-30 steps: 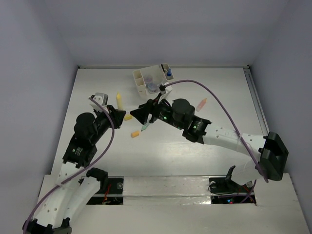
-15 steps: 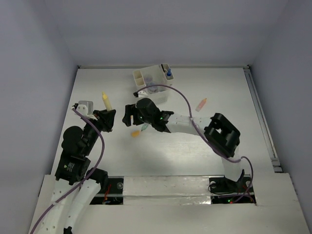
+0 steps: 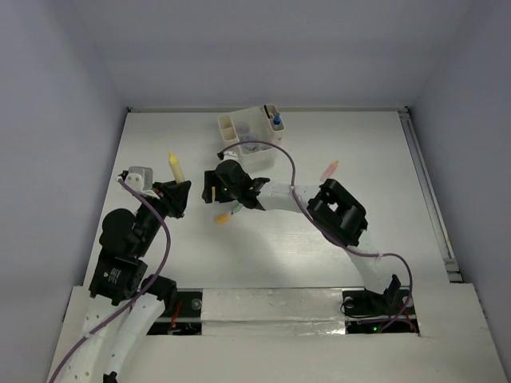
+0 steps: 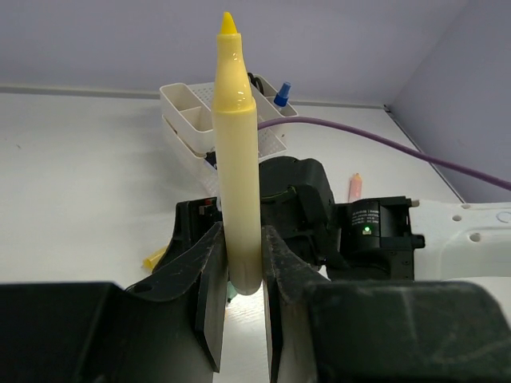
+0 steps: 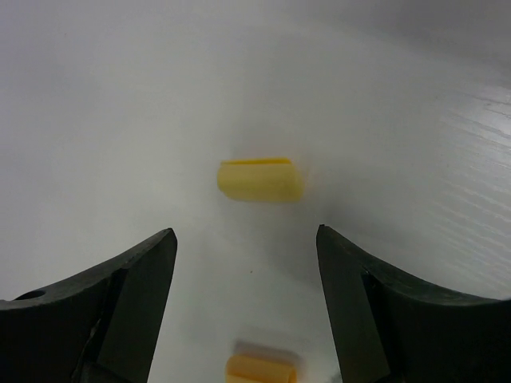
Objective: Sort the stationery into containers
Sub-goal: Close the pen cap on the pen.
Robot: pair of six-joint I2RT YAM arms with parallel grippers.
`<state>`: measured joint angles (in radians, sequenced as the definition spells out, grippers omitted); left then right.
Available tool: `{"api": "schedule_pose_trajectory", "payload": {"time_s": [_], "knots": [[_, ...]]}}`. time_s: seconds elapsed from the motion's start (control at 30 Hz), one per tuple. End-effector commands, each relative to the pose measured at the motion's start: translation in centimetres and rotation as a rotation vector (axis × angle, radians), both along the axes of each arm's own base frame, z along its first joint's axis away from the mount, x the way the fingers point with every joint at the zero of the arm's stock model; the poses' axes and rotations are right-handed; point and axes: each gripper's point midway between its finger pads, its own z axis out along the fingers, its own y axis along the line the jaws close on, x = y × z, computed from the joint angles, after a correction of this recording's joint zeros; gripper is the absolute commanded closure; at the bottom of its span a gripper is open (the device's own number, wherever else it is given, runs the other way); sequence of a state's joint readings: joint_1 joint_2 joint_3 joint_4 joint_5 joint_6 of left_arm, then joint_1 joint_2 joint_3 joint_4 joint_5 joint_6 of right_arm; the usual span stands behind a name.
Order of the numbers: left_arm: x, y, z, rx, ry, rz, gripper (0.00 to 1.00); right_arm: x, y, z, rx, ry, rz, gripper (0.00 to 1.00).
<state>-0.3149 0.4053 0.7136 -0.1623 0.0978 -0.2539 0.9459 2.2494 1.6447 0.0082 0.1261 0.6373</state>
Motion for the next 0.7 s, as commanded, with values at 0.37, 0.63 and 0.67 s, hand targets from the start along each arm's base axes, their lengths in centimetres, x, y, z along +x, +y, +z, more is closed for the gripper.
{"api": "schedule_pose_trajectory", "payload": {"time_s": [0.37,0.63,0.67], "knots": [[-0.5,-0.5,1.8,-0.026,-0.052,-0.028,1.0,2.0,2.3,-1.1,0.069,0.045,-0.011,0.3],[-0.4,-0.5,1.9,-0.026,-0.054,-0.026,1.0,3.0,2.0,-2.6,-0.069,0.032,0.038,0.39],[-0.4,-0.5,1.8,-0.026,-0.052,-0.026,1.0,3.1,2.2,-2.9,-0.084,0.033,0.054,0.39]]}}
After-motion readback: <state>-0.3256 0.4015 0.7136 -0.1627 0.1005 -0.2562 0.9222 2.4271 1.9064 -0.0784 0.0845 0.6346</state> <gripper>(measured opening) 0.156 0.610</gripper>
